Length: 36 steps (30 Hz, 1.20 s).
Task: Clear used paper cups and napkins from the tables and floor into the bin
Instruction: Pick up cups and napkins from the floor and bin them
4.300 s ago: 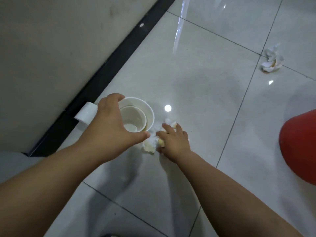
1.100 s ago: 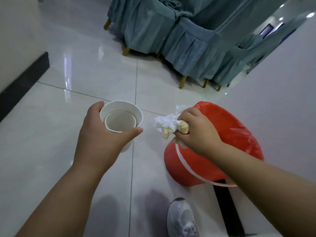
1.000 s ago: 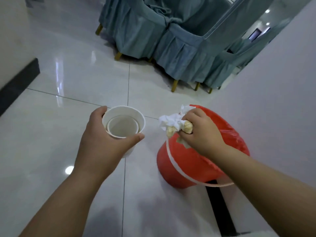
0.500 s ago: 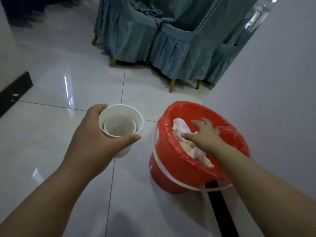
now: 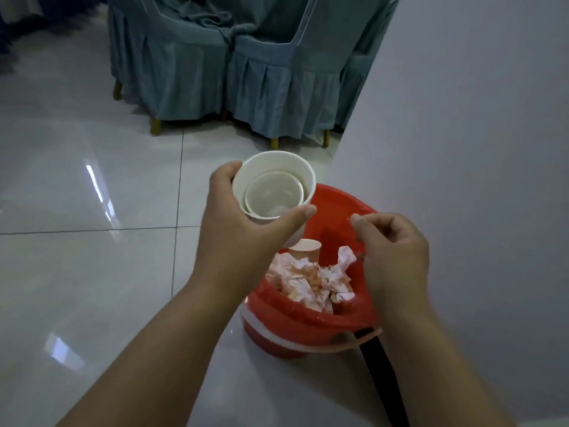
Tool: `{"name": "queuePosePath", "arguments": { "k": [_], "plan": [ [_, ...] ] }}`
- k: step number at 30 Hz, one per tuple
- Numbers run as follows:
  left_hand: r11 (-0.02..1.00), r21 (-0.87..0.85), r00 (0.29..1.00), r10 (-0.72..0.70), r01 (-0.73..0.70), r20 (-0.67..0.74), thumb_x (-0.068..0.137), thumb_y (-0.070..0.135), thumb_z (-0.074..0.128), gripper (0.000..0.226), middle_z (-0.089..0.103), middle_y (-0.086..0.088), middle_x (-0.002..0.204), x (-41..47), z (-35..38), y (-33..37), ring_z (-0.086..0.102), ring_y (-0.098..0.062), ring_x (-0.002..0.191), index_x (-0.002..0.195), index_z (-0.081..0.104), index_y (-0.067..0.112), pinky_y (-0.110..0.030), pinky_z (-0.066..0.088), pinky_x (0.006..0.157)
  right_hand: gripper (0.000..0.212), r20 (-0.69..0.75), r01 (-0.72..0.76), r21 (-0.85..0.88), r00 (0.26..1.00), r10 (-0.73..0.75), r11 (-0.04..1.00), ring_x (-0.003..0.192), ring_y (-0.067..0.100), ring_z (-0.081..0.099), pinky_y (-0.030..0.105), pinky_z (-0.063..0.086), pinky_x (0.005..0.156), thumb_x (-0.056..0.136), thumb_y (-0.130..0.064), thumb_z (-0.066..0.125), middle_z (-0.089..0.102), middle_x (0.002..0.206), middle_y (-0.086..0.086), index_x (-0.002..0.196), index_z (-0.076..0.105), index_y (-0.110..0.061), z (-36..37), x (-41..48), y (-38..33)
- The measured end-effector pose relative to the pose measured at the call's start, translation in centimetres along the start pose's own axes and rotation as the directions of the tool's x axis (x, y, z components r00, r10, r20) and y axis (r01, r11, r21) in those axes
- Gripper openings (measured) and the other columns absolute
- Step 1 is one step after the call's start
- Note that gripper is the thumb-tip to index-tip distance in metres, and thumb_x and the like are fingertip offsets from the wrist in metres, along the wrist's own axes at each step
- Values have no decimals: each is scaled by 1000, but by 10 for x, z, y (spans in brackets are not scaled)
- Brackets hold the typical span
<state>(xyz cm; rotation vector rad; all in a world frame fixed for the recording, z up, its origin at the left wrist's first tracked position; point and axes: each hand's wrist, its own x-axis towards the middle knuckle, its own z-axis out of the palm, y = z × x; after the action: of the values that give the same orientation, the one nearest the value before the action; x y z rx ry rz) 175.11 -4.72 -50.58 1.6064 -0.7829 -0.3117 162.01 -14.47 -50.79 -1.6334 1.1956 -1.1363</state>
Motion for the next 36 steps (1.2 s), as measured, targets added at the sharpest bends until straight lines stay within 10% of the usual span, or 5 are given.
{"name": "queuePosePath", "arguments": {
  "k": [3, 6, 18, 26, 36],
  "plan": [
    [940, 306, 974, -196, 152, 116, 57, 69, 69, 118, 23, 1, 153, 16, 26, -8, 25, -24, 140, 149, 5, 31, -51, 35, 107, 5, -21, -57, -27, 998, 56, 998, 81, 5, 60, 19, 45, 66, 85, -28, 66, 65, 83, -12, 81, 65, -24, -9, 9, 14],
    [836, 526, 960, -255, 156, 120, 56, 80, 55, 119, 5, 3, 159, 15, 29, -20, 4, -27, 146, 150, 4, 29, -56, 20, 112, 5, -13, -62, -40, 998, 61, 997, 81, 4, 60, 17, 44, 65, 85, -27, 67, 65, 83, -11, 82, 65, -23, -12, 14, 23],
    [815, 554, 978, -209, 169, 9, 75, 47, 70, 60, 56, 10, 116, -41, -103, -66, 52, -8, 97, 128, 47, 28, -27, 43, 79, 8, 466, 85, 33, 880, -90, 996, 69, -2, 57, 10, 46, 60, 84, -26, 67, 63, 72, -11, 79, 64, -20, 78, -68, -3],
    [667, 605, 894, -403, 434, -196, 78, 44, 69, 37, 63, 11, 100, -141, -258, -123, 61, -9, 91, 110, 58, 30, -33, 51, 74, 13, 845, 179, -71, 533, -36, 981, 66, 3, 58, 21, 47, 60, 83, -33, 67, 64, 77, -10, 79, 63, -22, 150, -180, -11],
    [507, 395, 643, -584, 766, -496, 82, 34, 69, 27, 62, 10, 98, -302, -327, -209, 60, -9, 88, 106, 60, 25, -26, 46, 75, 15, 992, 513, -108, 112, 59, 852, 77, 4, 59, 28, 50, 68, 85, -40, 63, 63, 82, -14, 79, 61, -27, 219, -302, 20]
  ]
}}
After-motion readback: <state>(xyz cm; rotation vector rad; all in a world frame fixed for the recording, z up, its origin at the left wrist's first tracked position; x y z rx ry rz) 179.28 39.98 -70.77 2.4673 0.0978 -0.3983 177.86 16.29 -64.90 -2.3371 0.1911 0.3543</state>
